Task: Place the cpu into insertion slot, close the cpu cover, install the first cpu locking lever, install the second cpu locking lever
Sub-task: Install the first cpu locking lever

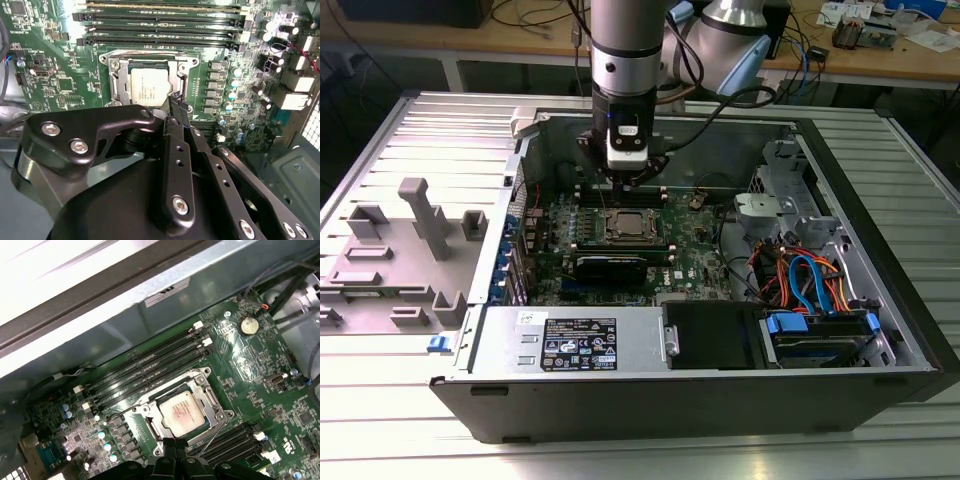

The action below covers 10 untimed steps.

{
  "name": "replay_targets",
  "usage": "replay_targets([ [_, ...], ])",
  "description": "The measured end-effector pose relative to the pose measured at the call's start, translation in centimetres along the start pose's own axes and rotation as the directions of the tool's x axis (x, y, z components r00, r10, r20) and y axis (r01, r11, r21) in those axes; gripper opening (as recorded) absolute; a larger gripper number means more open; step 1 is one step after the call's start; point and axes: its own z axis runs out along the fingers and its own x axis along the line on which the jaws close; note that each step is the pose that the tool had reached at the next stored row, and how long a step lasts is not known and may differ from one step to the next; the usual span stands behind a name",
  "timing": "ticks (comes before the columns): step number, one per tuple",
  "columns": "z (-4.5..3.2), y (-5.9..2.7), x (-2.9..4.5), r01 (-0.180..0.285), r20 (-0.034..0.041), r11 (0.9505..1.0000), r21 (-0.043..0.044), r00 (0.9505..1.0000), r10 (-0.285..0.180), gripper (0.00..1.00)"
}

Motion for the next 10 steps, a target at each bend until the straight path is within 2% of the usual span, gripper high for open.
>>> replay_targets([
  [10,0.00,0.00,0.00,0.001,0.0001,1.0000,-0.0001,1.0000,-0.001,0.11],
])
